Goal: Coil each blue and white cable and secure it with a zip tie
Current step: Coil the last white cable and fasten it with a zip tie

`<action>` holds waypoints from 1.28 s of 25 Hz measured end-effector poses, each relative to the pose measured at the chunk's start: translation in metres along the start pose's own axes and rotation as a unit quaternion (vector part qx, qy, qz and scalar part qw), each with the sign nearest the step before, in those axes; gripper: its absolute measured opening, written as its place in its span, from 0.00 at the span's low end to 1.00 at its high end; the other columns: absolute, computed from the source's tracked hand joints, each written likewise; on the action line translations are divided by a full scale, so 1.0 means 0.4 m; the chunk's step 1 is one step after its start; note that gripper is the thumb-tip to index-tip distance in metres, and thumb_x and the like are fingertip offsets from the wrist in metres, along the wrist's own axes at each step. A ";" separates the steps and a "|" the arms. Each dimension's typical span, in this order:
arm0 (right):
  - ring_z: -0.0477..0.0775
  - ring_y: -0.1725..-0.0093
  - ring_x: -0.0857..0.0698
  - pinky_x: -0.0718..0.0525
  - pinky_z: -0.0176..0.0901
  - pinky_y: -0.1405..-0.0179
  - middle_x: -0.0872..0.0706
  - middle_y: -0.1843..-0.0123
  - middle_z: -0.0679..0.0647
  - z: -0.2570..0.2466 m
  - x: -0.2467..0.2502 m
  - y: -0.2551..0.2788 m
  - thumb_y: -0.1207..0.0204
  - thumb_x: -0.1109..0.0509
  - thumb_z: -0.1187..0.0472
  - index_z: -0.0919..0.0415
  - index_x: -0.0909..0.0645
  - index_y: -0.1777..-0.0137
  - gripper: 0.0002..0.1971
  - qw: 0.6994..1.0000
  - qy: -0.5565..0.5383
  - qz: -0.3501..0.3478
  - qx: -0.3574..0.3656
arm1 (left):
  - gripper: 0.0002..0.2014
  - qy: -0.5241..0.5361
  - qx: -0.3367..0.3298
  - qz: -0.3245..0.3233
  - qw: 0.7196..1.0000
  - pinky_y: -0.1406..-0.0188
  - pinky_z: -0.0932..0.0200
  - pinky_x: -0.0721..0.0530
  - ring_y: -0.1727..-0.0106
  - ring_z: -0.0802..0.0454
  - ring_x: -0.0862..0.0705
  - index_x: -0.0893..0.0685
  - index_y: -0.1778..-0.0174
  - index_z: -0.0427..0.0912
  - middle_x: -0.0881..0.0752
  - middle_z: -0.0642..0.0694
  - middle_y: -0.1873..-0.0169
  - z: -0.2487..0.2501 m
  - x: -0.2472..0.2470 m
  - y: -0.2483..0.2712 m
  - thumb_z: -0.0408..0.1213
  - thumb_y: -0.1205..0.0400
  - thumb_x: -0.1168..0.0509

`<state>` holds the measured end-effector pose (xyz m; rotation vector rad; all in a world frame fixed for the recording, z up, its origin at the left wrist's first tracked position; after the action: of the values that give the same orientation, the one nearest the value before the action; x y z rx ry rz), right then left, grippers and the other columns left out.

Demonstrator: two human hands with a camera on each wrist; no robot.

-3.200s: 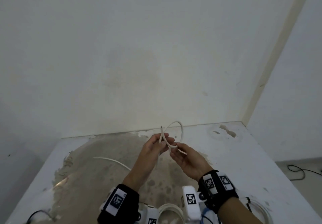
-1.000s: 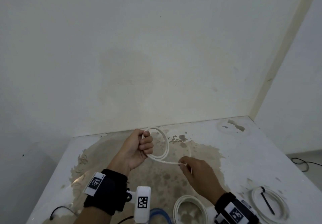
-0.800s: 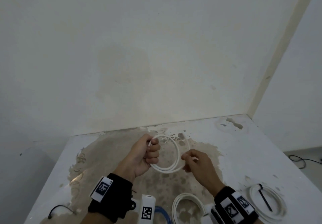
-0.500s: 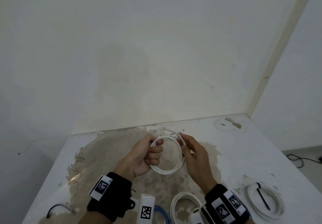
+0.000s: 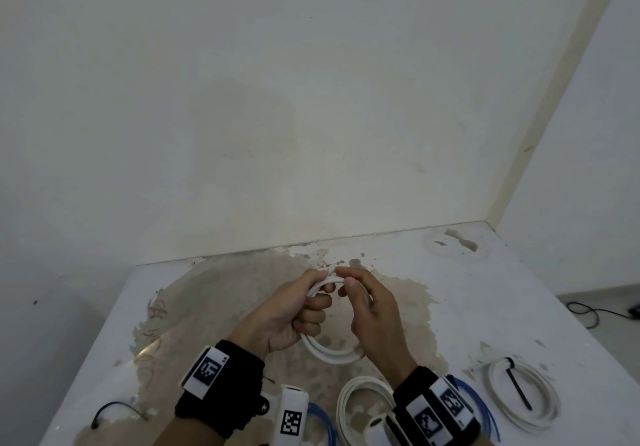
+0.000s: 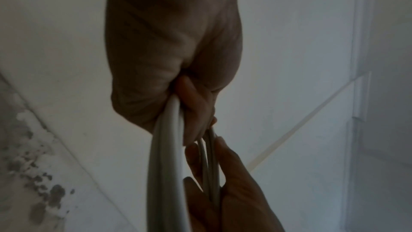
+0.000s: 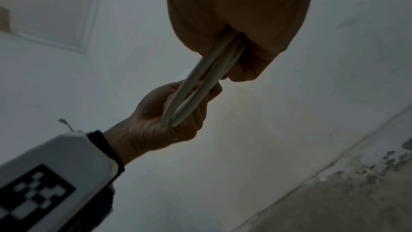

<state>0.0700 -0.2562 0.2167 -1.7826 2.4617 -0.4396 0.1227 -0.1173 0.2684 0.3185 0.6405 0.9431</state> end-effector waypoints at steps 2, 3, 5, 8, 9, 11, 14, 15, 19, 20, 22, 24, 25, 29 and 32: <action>0.41 0.72 0.21 0.25 0.32 0.71 0.12 0.56 0.42 0.004 0.006 0.006 0.10 0.43 0.53 0.45 0.19 0.31 0.14 0.998 0.041 -0.033 0.023 | 0.18 -0.022 0.008 -0.014 1.000 0.87 0.68 0.51 0.85 0.62 0.47 0.29 0.67 0.46 0.44 0.55 0.80 0.004 0.001 0.005 0.46 0.12 0.47; 0.41 0.68 0.19 0.24 0.31 0.67 0.13 0.57 0.40 0.002 0.011 0.008 0.10 0.44 0.53 0.46 0.19 0.31 0.15 0.996 0.064 -0.050 0.043 | 0.18 -0.042 0.015 -0.023 0.999 0.86 0.68 0.51 0.84 0.62 0.48 0.29 0.68 0.46 0.44 0.55 0.80 0.007 0.001 0.008 0.46 0.12 0.48; 0.42 0.68 0.20 0.26 0.28 0.65 0.16 0.63 0.39 -0.008 0.019 0.010 0.10 0.44 0.54 0.50 0.17 0.36 0.14 0.990 0.082 -0.085 0.072 | 0.18 -0.087 0.028 -0.035 0.995 0.86 0.69 0.50 0.83 0.62 0.48 0.30 0.68 0.46 0.44 0.55 0.79 0.011 -0.002 0.018 0.47 0.12 0.48; 0.40 0.79 0.26 0.29 0.28 0.74 0.20 0.74 0.39 -0.009 0.022 0.008 0.12 0.43 0.54 0.54 0.14 0.39 0.15 0.994 0.035 -0.093 0.044 | 0.17 -0.146 0.005 0.005 0.989 0.84 0.67 0.47 0.81 0.60 0.46 0.23 0.62 0.42 0.41 0.54 0.78 0.012 -0.010 0.022 0.48 0.12 0.45; 0.40 0.80 0.26 0.27 0.31 0.77 0.20 0.76 0.42 -0.007 0.019 0.011 0.12 0.44 0.54 0.54 0.15 0.37 0.16 0.996 0.007 -0.089 0.019 | 0.16 -0.186 -0.028 0.041 0.981 0.83 0.66 0.45 0.80 0.59 0.43 0.19 0.56 0.40 0.38 0.53 0.78 0.010 -0.013 0.018 0.48 0.12 0.43; 0.48 0.83 0.29 0.24 0.42 0.81 0.26 0.79 0.50 -0.008 0.005 0.022 0.10 0.46 0.54 0.52 0.17 0.32 0.17 0.994 -0.056 -0.092 -0.032 | 0.12 -0.288 -0.105 0.139 0.942 0.76 0.63 0.34 0.76 0.56 0.32 0.20 0.45 0.45 0.26 0.52 0.73 0.008 -0.018 0.009 0.49 0.14 0.39; 0.49 0.79 0.36 0.25 0.42 0.81 0.29 0.68 0.57 -0.018 -0.012 0.032 0.09 0.47 0.56 0.50 0.19 0.29 0.17 0.977 -0.154 -0.106 -0.100 | 0.06 -0.381 -0.205 0.189 0.881 0.66 0.61 0.27 0.68 0.61 0.23 0.24 0.52 0.48 0.18 0.54 0.64 0.000 -0.023 0.002 0.46 0.15 0.39; 0.48 0.78 0.36 0.27 0.41 0.81 0.27 0.65 0.55 -0.024 -0.015 0.031 0.09 0.47 0.56 0.49 0.20 0.30 0.16 0.973 -0.170 -0.108 -0.111 | 0.06 -0.385 -0.219 0.185 0.877 0.66 0.62 0.28 0.70 0.64 0.25 0.25 0.54 0.47 0.20 0.56 0.66 0.000 -0.023 0.001 0.44 0.15 0.39; 0.46 0.79 0.35 0.32 0.39 0.82 0.20 0.62 0.51 -0.023 -0.024 0.026 0.09 0.44 0.57 0.48 0.20 0.33 0.13 0.982 -0.139 -0.093 -0.085 | 0.07 -0.356 -0.219 0.195 0.887 0.74 0.63 0.31 0.78 0.61 0.30 0.26 0.58 0.46 0.23 0.52 0.71 -0.008 -0.008 0.001 0.43 0.16 0.41; 0.45 0.79 0.32 0.31 0.38 0.81 0.18 0.61 0.50 -0.018 -0.027 0.027 0.10 0.43 0.56 0.47 0.19 0.35 0.13 0.989 -0.104 -0.085 -0.056 | 0.08 -0.343 -0.213 0.197 0.893 0.76 0.64 0.32 0.79 0.62 0.31 0.26 0.59 0.46 0.23 0.52 0.72 -0.008 -0.006 0.001 0.43 0.16 0.40; 0.39 0.74 0.21 0.25 0.30 0.74 0.13 0.57 0.46 -0.008 -0.027 0.028 0.12 0.40 0.55 0.48 0.18 0.36 0.12 0.997 -0.023 -0.073 0.000 | 0.07 -0.329 -0.189 0.190 0.906 0.77 0.64 0.33 0.81 0.63 0.31 0.25 0.59 0.46 0.23 0.52 0.73 -0.007 0.001 0.004 0.43 0.16 0.40; 0.36 0.63 0.15 0.23 0.24 0.64 0.11 0.54 0.42 -0.002 -0.026 0.031 0.13 0.37 0.57 0.51 0.17 0.35 0.12 0.995 0.038 -0.078 0.046 | 0.07 -0.322 -0.158 0.168 0.918 0.78 0.63 0.34 0.80 0.60 0.32 0.25 0.57 0.45 0.24 0.50 0.72 -0.007 0.010 0.011 0.43 0.16 0.40; 0.34 0.61 0.14 0.24 0.22 0.62 0.11 0.53 0.41 -0.001 -0.031 0.033 0.13 0.36 0.60 0.53 0.17 0.34 0.12 0.992 0.063 -0.085 0.064 | 0.07 -0.317 -0.146 0.161 0.923 0.79 0.63 0.34 0.80 0.59 0.33 0.25 0.56 0.44 0.24 0.50 0.71 -0.009 0.019 0.017 0.43 0.15 0.41; 0.27 0.69 0.19 0.28 0.18 0.68 0.09 0.57 0.46 0.013 -0.056 0.037 0.14 0.34 0.63 0.58 0.15 0.33 0.13 0.981 0.142 -0.076 0.107 | 0.08 -0.323 -0.126 0.168 0.923 0.77 0.62 0.34 0.77 0.57 0.34 0.26 0.56 0.44 0.24 0.49 0.70 -0.022 0.046 0.029 0.43 0.14 0.43; 0.29 0.72 0.19 0.29 0.19 0.71 0.10 0.61 0.46 0.029 -0.086 0.043 0.14 0.35 0.60 0.58 0.14 0.34 0.14 0.975 0.172 -0.087 0.112 | 0.09 -0.351 -0.119 0.187 0.910 0.74 0.60 0.33 0.74 0.56 0.33 0.27 0.57 0.46 0.24 0.48 0.67 -0.035 0.074 0.039 0.45 0.14 0.43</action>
<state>0.0678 -0.2213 0.1973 -1.9704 2.3395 -1.0801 0.1164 -0.0843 0.2547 0.5370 -0.2105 1.1664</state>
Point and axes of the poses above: each hand's wrist, its own y-axis away from the middle knuckle, its own x-axis out of the back of the hand, z = x × y, the point moved 1 cm from there along -y, towards the middle knuckle
